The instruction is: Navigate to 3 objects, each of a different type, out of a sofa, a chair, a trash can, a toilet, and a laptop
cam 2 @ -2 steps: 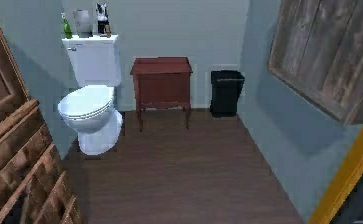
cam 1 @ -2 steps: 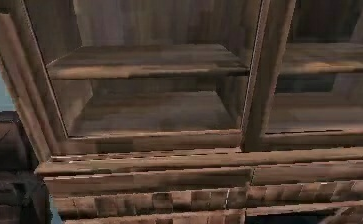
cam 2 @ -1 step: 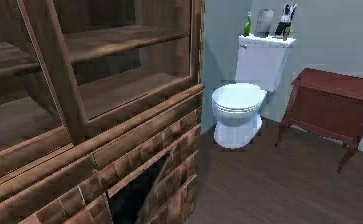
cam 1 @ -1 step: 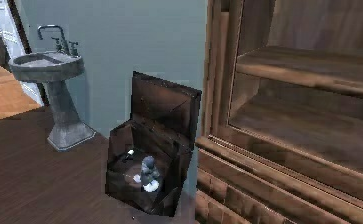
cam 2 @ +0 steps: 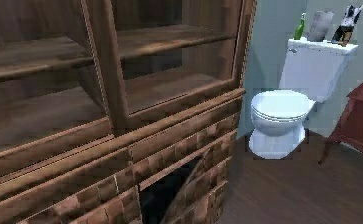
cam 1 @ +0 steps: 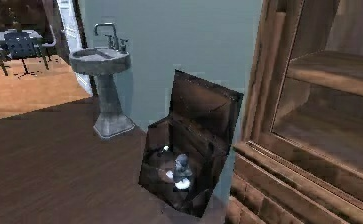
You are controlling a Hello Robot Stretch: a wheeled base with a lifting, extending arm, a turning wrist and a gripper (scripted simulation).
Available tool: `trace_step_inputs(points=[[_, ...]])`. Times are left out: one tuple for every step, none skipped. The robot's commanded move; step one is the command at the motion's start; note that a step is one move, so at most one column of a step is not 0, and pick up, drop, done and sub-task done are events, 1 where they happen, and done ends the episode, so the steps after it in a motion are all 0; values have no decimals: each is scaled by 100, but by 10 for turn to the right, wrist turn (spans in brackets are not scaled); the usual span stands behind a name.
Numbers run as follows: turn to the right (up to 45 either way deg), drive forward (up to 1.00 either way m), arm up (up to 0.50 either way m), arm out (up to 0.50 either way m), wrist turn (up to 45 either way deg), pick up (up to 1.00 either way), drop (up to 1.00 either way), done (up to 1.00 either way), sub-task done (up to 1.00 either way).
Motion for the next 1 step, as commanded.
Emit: trace_step_inputs(points=[[0, 0, 0, 0, 0, 0, 0, 100, 0]])
